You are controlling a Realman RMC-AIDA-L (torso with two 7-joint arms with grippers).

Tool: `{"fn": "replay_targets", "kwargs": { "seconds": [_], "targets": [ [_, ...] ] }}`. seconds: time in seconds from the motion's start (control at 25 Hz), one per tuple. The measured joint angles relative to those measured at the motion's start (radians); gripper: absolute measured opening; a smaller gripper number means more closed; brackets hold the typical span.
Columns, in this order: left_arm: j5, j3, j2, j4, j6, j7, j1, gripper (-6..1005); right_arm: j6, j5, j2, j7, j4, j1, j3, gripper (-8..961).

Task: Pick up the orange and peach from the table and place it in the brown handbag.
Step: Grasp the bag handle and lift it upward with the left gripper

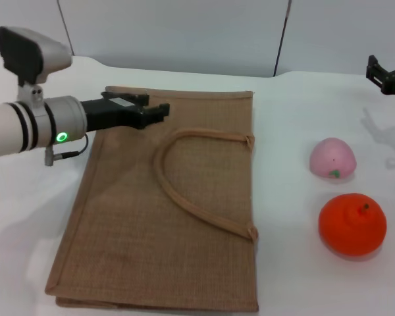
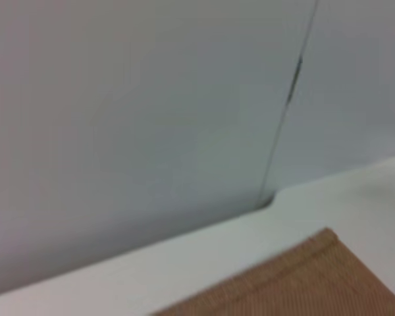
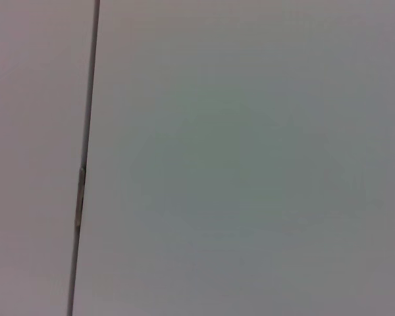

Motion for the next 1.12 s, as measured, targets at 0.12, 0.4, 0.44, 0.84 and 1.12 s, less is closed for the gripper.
{"fn": "replay_targets", "kwargs": {
  "seconds": [0.12, 0.4, 0.44, 0.84, 1.12],
  "targets": [
    [0.125, -0.004, -0.004, 0.048, 0.002, -0.097, -0.001, 568, 0.006, 0.000, -0.001, 0.000, 0.000, 0.002, 0.001, 861],
    [0.323, -0.008, -0.016, 0.098, 0.005, -0.232, -0.019, 566, 0.006, 0.000, -0.001, 0.000, -0.002, 0.003, 0.006, 861],
    [0.352, -0.008, -0.019, 0.099, 0.005, -0.248, -0.026, 566, 0.006, 0.000, -0.002, 0.000, -0.002, 0.003, 0.007, 861],
    [0.462, -0.008, -0.032, 0.101, 0.000, -0.307, -0.068, 563, 0.006, 0.000, -0.002, 0.000, -0.006, 0.005, 0.008, 861],
    [0.519, -0.007, -0.033, 0.093, -0.002, -0.345, -0.082, 562, 0.006, 0.000, -0.003, 0.000, -0.003, 0.010, 0.008, 861]
  ]
}}
